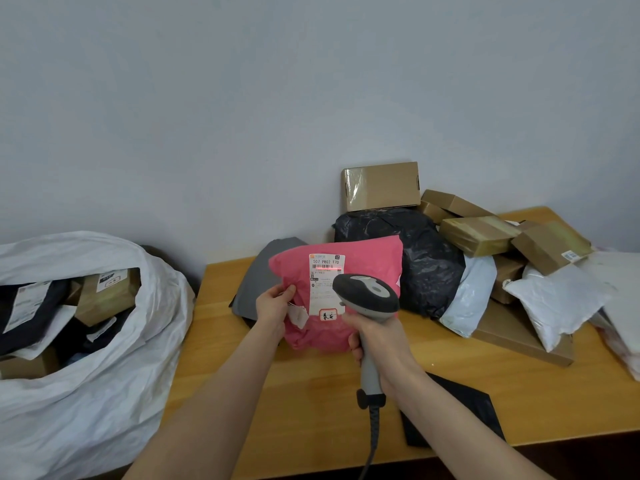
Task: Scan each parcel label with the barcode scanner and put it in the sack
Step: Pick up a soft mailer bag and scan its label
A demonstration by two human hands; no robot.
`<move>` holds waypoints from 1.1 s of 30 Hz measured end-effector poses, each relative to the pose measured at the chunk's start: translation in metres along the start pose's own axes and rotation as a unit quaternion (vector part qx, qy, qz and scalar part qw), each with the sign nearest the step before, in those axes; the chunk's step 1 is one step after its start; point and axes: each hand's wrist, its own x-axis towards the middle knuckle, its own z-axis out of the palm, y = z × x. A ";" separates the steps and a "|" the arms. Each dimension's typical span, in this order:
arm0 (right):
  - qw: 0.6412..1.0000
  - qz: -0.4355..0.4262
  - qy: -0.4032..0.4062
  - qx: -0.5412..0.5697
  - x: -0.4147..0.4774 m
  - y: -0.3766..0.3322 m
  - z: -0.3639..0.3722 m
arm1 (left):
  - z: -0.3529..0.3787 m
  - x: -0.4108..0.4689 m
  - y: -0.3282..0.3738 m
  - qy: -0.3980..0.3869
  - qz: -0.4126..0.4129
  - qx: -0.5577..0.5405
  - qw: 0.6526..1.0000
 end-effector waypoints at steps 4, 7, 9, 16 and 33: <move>1.000 -0.001 0.000 -0.006 0.001 0.000 0.000 | 0.000 -0.001 0.000 0.002 0.000 0.005 1.000; 1.000 -0.004 0.000 -0.011 0.001 0.000 0.000 | -0.001 -0.002 0.001 0.005 0.001 0.009 1.000; 1.000 -0.006 0.000 -0.008 0.001 0.000 0.000 | -0.002 -0.004 0.001 0.003 0.003 0.005 1.000; 1.000 -0.012 -0.015 -0.014 -0.007 0.001 -0.002 | -0.005 -0.014 0.001 0.007 0.008 -0.001 1.000; 0.987 -0.045 -0.153 -0.015 0.006 -0.016 0.128 | -0.170 -0.031 0.079 0.114 0.109 -0.051 0.986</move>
